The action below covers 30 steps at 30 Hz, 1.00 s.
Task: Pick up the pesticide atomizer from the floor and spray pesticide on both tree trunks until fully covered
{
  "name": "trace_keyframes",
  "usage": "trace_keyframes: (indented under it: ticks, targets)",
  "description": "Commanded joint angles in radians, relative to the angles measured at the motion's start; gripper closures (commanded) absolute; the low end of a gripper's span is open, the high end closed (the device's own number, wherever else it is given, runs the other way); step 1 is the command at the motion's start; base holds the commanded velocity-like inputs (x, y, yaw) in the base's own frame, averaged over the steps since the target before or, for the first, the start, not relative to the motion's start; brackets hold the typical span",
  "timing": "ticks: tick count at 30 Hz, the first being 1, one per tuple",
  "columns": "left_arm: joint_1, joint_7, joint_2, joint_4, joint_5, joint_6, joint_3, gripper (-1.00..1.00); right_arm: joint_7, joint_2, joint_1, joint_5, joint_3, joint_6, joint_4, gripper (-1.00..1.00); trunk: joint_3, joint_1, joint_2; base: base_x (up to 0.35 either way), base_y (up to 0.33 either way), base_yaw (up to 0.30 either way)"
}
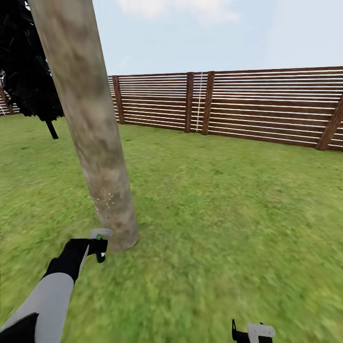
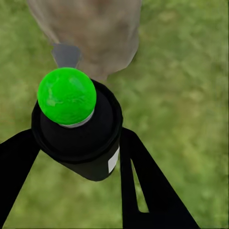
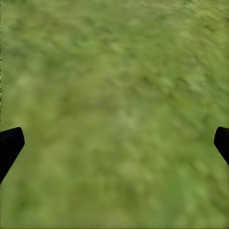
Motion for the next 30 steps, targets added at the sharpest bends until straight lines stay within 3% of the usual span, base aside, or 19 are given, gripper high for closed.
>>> trace_keyframes:
  ticks: [1, 3, 5, 8, 16, 21, 30]
  targets:
    - [-0.001, 0.011, -0.014, -0.002, -0.016, 0.000, 0.006, 1.00, -0.008, 0.000, -0.001, 0.011, -0.004, -0.001, 0.001, -1.00, -0.001, 0.000, 0.000, 0.000, 0.000, 0.171]
    - [-0.001, 0.056, -0.035, 0.006, -0.010, -0.032, 0.009, 1.00, -0.008, 0.000, -0.001, 0.011, -0.004, -0.001, 0.001, -1.00, -0.001, 0.000, 0.000, 0.000, 0.000, 0.239]
    - [-0.001, 0.071, -0.042, 0.027, -0.008, -0.138, 0.014, 1.00, -0.008, 0.001, -0.001, 0.011, -0.004, -0.001, 0.000, -1.00, -0.001, 0.000, 0.000, 0.000, 0.000, 0.271]
    - [-0.001, 0.073, -0.043, 0.035, -0.009, -0.175, 0.017, 1.00, -0.008, 0.001, -0.001, 0.011, -0.004, -0.002, 0.000, -1.00, -0.001, 0.000, 0.000, 0.089, -0.061, 0.118]
    - [-0.001, 0.072, -0.047, 0.039, -0.009, -0.170, 0.015, 1.00, -0.008, 0.001, -0.001, 0.011, -0.004, -0.001, 0.001, -1.00, -0.001, 0.000, 0.000, 0.089, -0.236, 0.004]
    - [-0.001, 0.072, -0.047, 0.035, -0.010, -0.083, 0.012, 1.00, -0.008, 0.001, -0.001, 0.011, -0.004, -0.001, 0.001, -1.00, -0.001, 0.000, 0.000, 0.000, -0.275, 0.000]
    - [-0.001, 0.072, -0.046, 0.032, -0.009, -0.078, 0.013, 1.00, -0.008, 0.001, -0.001, 0.011, -0.003, -0.001, 0.001, -1.00, -0.001, 0.000, 0.000, 0.091, -0.259, 0.000]
